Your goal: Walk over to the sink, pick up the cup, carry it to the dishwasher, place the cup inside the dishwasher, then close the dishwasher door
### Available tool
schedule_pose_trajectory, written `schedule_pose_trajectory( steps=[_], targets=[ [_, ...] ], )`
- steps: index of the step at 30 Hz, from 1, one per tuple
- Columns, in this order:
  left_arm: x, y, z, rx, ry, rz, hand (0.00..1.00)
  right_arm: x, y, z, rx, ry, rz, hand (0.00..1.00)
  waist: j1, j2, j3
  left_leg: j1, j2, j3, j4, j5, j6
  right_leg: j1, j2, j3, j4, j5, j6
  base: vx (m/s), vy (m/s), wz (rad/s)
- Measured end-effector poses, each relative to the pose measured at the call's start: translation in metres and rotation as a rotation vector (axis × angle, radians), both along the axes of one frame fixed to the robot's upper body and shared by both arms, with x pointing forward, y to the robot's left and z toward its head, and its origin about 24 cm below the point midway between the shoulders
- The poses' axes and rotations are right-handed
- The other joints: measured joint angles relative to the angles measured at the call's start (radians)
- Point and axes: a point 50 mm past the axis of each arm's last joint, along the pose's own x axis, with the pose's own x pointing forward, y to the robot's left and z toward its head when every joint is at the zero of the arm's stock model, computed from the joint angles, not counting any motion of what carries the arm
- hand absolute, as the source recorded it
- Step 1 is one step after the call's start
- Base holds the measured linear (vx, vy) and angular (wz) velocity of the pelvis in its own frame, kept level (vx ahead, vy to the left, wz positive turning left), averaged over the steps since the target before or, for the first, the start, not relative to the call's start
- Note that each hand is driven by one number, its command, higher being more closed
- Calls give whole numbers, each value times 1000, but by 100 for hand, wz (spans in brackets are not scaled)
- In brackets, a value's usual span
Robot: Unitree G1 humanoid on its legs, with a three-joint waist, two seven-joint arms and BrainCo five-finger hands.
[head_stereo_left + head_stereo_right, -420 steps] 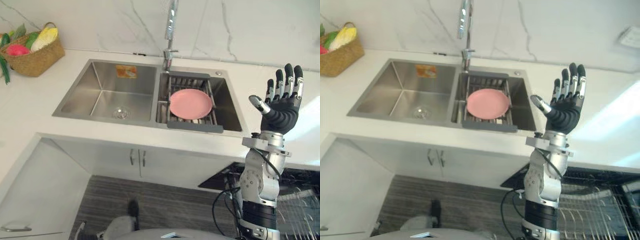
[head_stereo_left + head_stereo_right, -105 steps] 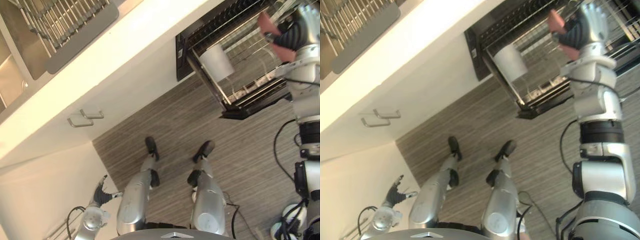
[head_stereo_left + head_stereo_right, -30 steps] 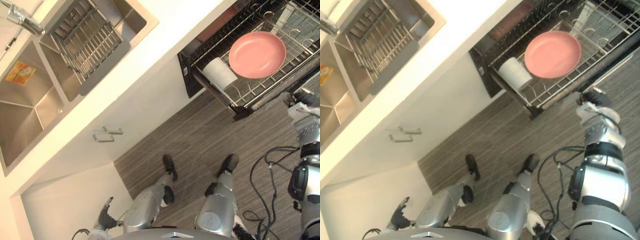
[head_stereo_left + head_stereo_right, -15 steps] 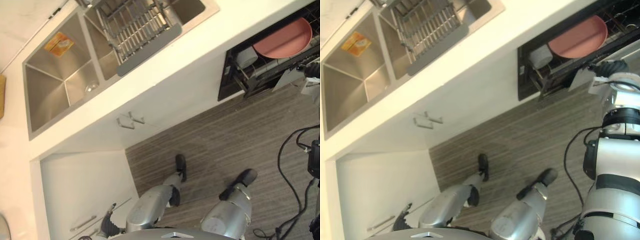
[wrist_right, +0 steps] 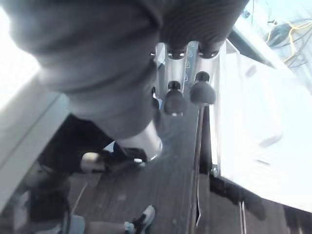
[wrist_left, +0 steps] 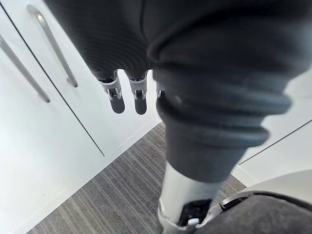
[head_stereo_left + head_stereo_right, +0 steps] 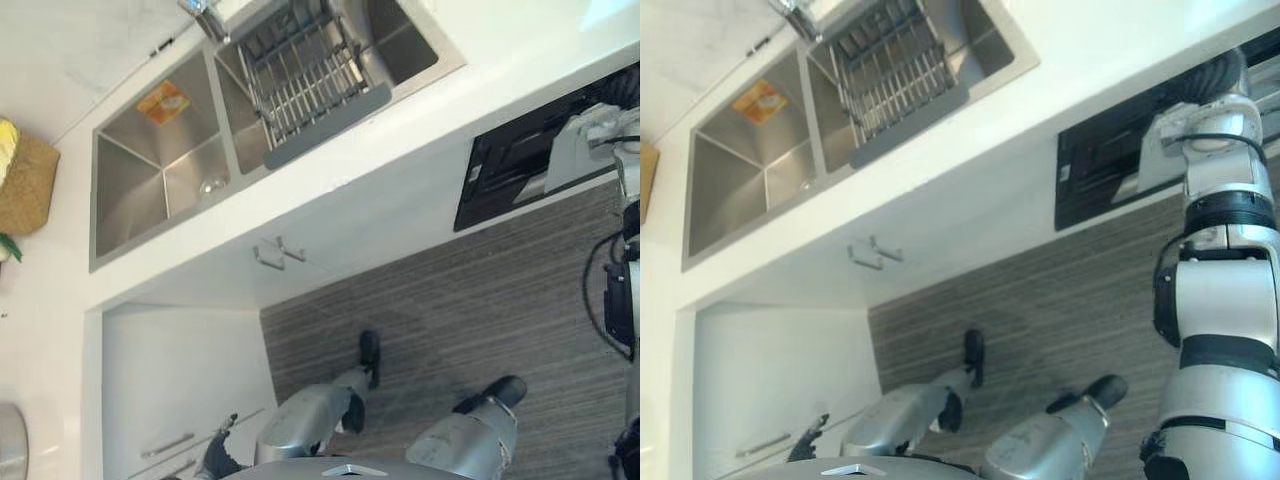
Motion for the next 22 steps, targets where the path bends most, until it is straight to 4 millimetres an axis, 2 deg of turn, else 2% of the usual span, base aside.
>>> schedule_pose_trajectory(
  steps=[2,4,5,6,7,8,10,11,12,13,14,15,17,19,20,22],
  targets=[
    [2,4,1,-26,-3,57,0,-2,7,-12,40,-49,43,0,-5,-9,7,10,22,36,1,-1,-2,20,29,-5,-37,12,1,80,-103,-11],
    [7,13,1,-54,-10,165,0,-14,2,-31,140,-110,72,0,-4,-17,13,44,38,41,6,-8,-7,72,60,-16,-80,26,8,151,-137,-6],
    [8,19,-1,-82,-6,262,0,-21,2,-50,244,-140,111,0,-5,-31,16,62,48,49,5,-11,-11,101,80,-22,-105,27,7,148,-132,-5],
    [7,26,-2,-104,1,353,0,-28,5,-83,357,-116,144,0,-10,-59,15,74,62,74,6,-15,-17,123,103,-23,-134,31,6,144,-137,-4],
    [5,29,-3,-113,8,393,0,-31,7,-105,429,-88,157,0,-12,-79,11,77,69,84,6,-17,-21,131,116,-23,-149,32,4,171,-176,-7],
    [0,35,-4,-125,24,464,0,-41,14,-158,577,8,160,0,-19,-119,4,93,83,109,6,-20,-36,156,138,-23,-177,33,3,140,-157,-10],
    [-8,44,-7,-136,46,571,0,-73,34,-247,776,207,110,0,-23,-187,-19,116,106,140,6,-31,-55,189,172,-22,-215,33,2,150,-168,-19],
    [-14,47,-8,-157,61,646,0,-109,50,-313,966,366,20,0,-31,-243,-46,134,118,162,6,-40,-67,209,192,-19,-242,34,-1,138,-138,-20],
    [-15,48,-9,-159,64,656,0,-118,53,-326,1005,395,-6,0,-32,-253,-52,139,120,165,6,-40,-68,215,195,-20,-248,34,-1,134,-121,-23],
    [-16,50,-9,-182,63,701,0,-157,61,-369,1151,494,-126,0,-36,-286,-71,163,125,180,6,-48,-78,242,207,-19,-265,34,-1,118,-107,-17],
    [-14,53,-9,-204,54,753,0,-201,71,-403,1270,575,-253,0,-37,-309,-87,186,128,183,5,-51,-82,267,216,-19,-280,34,-1,98,-101,-18],
    [-13,54,-10,-216,50,776,0,-220,76,-414,1311,606,-302,0,-40,-317,-96,195,130,185,2,-52,-84,277,220,-19,-284,34,-2,54,-85,-17],
    [-4,55,-10,-261,32,821,0,-275,96,-440,1407,696,-439,0,-57,-331,-112,220,137,192,-1,-52,-84,296,229,-19,-287,30,-9,-4,-60,-16],
    [2,54,-10,-288,23,851,0,-293,106,-447,1437,746,-479,0,-63,-332,-125,225,142,194,-1,-52,-84,296,236,-19,-288,22,-18,-62,-42,-11],
    [4,54,-11,-296,33,856,0,-297,113,-449,1443,784,-482,0,-66,-331,-133,226,146,189,-2,-52,-84,299,243,-19,-288,18,-24,-75,-32,-3],
    [5,51,-12,-307,58,853,0,-303,113,-451,1452,804,-509,0,-69,-331,-140,229,152,176,-2,-54,-83,308,251,-24,-290,13,-25,-76,-19,8]
  ],
)
